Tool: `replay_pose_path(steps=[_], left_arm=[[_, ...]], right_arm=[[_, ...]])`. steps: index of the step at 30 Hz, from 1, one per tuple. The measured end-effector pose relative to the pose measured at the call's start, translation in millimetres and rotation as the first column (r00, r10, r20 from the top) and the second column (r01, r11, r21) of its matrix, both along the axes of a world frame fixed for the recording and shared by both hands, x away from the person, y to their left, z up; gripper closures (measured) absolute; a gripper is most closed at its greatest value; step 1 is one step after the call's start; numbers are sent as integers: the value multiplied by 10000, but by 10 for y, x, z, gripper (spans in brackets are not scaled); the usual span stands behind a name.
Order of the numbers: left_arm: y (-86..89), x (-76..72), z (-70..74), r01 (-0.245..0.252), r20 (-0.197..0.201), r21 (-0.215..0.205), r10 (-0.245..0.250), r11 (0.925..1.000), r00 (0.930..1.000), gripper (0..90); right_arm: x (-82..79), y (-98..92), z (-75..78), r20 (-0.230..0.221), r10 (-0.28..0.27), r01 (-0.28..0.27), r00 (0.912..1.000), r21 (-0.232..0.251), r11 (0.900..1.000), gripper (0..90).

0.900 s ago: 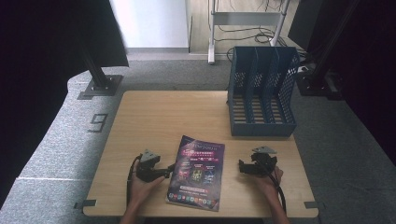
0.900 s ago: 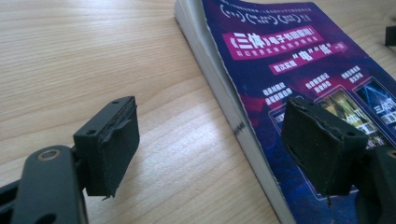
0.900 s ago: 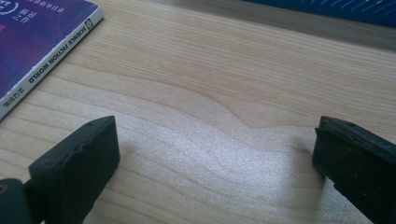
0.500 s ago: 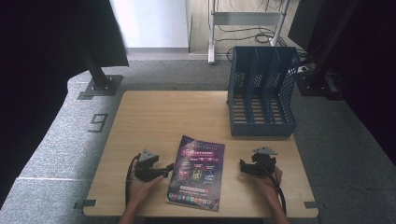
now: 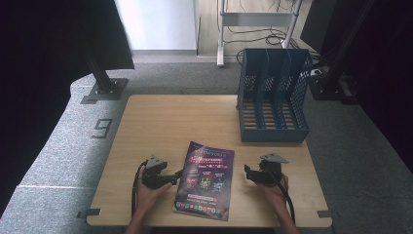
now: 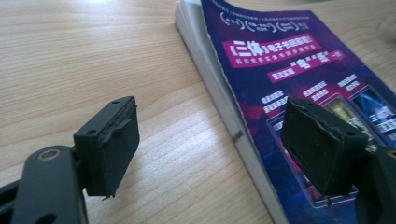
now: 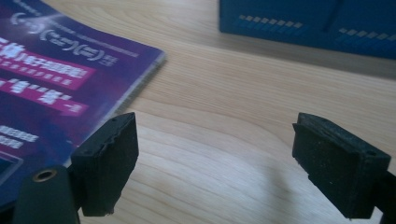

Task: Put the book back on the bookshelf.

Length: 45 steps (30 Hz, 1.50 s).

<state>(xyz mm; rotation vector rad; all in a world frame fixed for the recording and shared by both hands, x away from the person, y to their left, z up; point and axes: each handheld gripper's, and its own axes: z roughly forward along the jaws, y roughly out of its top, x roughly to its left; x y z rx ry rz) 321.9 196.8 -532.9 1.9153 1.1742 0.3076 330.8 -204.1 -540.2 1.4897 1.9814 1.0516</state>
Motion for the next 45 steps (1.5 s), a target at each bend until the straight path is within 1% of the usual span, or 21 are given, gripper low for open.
replay_pose_path(steps=[1, 2, 4, 7, 13, 15, 17, 18, 19, 22, 28, 30, 32, 36, 42, 45], left_arm=[[0, 0, 0, 0, 0, 0, 0, 10000, 10000, 194], [-3, 2, -1, 13, -2, 0, -13, 10000, 10000, 195], [-3, 8, -7, 20, -26, -19, -20, 10000, 10000, 195], [-8, 13, -17, 43, -70, -28, -43, 10000, 10000, 195], [-20, 21, -23, 67, -83, -59, -68, 10000, 9999, 197], [-21, 20, -18, 44, -81, -73, -44, 10000, 10000, 197], [-24, 17, -5, 66, -63, -129, -67, 9999, 10000, 198], [-35, 9, 3, 113, -35, -179, -113, 9998, 9999, 198], [-42, 3, 8, 132, -33, -177, -133, 9998, 9999, 198], [-61, -8, 15, 245, 11, -106, -244, 9996, 9997, 198], [-39, 1, 7, 147, -38, -120, -147, 9998, 9999, 199], [-28, 10, 3, 99, -48, -118, -100, 9999, 9999, 200], [-22, 12, 2, 82, -73, -104, -83, 9999, 9999, 201], [-37, 9, -2, 118, -89, -82, -119, 9999, 9999, 203], [-45, 6, 1, 153, -58, -55, -154, 9999, 9999, 203], [-41, 8, 3, 121, -70, -91, -121, 9999, 9999, 204]], right_arm=[[0, 0, 0, 0, 0, 0, 10000, 0, 10000, 141], [0, 54, 10, 43, 144, -144, 9999, 21, 9999, 143], [2, 94, 13, 57, 255, -255, 9997, 77, 9996, 146], [7, 160, 24, -5, 335, -335, 9994, 254, 9991, 146], [17, 265, 58, 27, 558, -558, 9984, 495, 9972, 150], [22, 301, 61, 28, 666, -666, 9978, 473, 9967, 150], [32, 335, 64, -14, 723, -722, 9974, 476, 9963, 150], [38, 345, 64, -62, 740, -735, 9972, 552, 9958, 149], [54, 363, 60, -166, 789, -775, 9967, 743, 9942, 150], [102, 434, 41, -316, 847, -815, 9959, 932, 9923, 148], [168, 607, -20, -497, 1101, -1055, 9927, 873, 9906, 147], [177, 637, -40, -545, 1211, -1160, 9911, 897, 9892, 145], [182, 663, -61, -712, 1360, -1296, 9881, 884, 9876, 134], [182, 692, -99, -859, 1350, -1286, 9871, 770, 9887, 133], [162, 733, -110, -805, 1431, -1377, 9864, 697, 9880, 134], [151, 770, -117, -697, 1601, -1574, 9846, 434, 9866, 148]])
